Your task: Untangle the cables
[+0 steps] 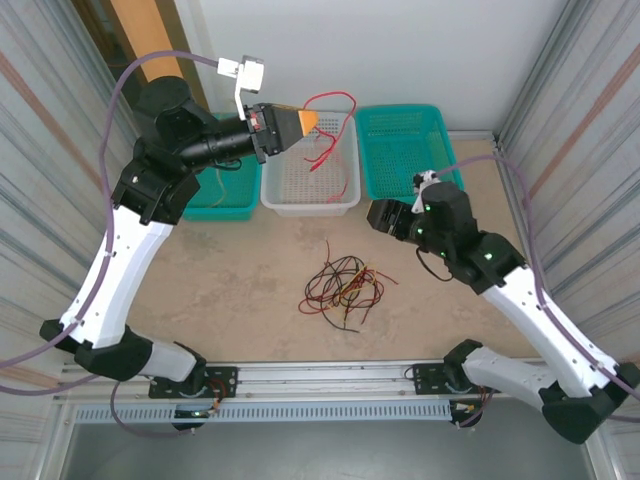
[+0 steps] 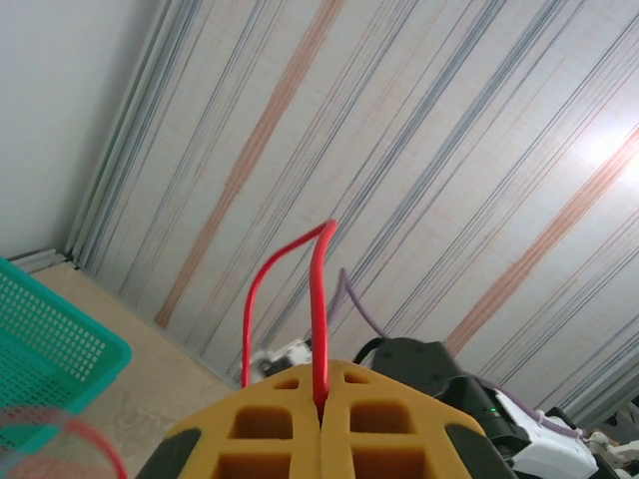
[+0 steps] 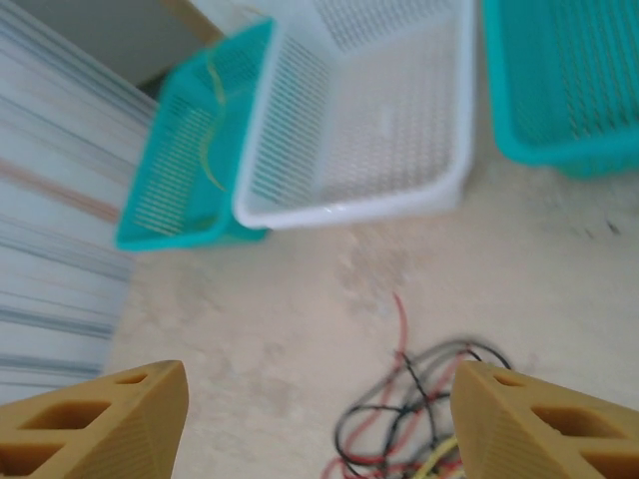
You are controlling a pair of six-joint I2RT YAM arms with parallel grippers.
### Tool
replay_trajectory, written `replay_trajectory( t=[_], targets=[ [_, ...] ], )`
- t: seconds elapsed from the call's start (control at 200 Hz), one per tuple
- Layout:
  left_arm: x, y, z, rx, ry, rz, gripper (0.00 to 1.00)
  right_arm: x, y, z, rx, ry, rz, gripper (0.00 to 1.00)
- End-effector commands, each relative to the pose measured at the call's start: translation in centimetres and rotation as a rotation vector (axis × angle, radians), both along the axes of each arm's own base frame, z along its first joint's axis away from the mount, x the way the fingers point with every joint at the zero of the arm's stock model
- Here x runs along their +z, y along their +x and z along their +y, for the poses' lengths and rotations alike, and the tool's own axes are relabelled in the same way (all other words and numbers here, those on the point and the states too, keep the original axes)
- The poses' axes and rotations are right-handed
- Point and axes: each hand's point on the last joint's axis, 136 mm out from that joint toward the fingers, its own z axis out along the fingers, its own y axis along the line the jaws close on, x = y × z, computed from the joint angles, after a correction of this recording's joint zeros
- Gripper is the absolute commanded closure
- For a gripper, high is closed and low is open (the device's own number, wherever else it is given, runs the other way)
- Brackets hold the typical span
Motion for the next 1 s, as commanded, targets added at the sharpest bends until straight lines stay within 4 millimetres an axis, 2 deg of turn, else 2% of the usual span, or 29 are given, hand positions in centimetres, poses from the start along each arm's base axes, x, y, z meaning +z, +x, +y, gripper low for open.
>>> replay_trajectory(
  t=[0.0,0.115,0.256,0.276,0.386,0.586,0.686,0.767,0.947,0.997],
  targets=[
    [1.5,-0.6,0.3,-0.028,-0.04,-0.044,1.0,3.8,-1.1,0.7,0.073,-0.003,-0.134,0.27],
    [0.6,-0.5,-0.4,-0.066,-0.033,-0.003,1.0,9.3,-1.9,1.8,0.143,0.069,-0.282,0.27],
    [-0.9,-0.1,-0.7,-0.078,-0.024,0.037,1.0,14.2,-2.4,2.8,0.198,0.139,-0.398,0.27],
    [-1.1,-0.1,-0.7,-0.077,-0.024,0.042,1.0,13.9,-1.8,3.5,0.211,0.134,-0.387,0.27],
    [-2.0,0.2,-0.9,-0.079,-0.026,0.065,1.0,15.7,-1.6,5.2,0.27,0.186,-0.424,0.28],
    [-2.8,0.2,-1.2,-0.099,-0.023,0.098,1.0,17.0,-0.3,6.4,0.273,0.218,-0.449,0.28],
    [-3.1,0.2,-1.2,-0.104,-0.019,0.102,1.0,17.1,0.5,6.6,0.263,0.219,-0.456,0.37],
    [-3.3,0.1,-1.1,-0.097,-0.016,0.099,1.0,17.0,0.9,6.7,0.257,0.222,-0.452,0.5],
    [-3.8,0.1,-0.7,-0.068,0.003,0.091,1.0,16.5,0.8,6.2,0.242,0.21,-0.446,0.65],
    [-3.8,0.1,-0.6,-0.061,0.004,0.088,1.0,16.3,0.7,5.9,0.235,0.203,-0.445,0.73]
  ],
)
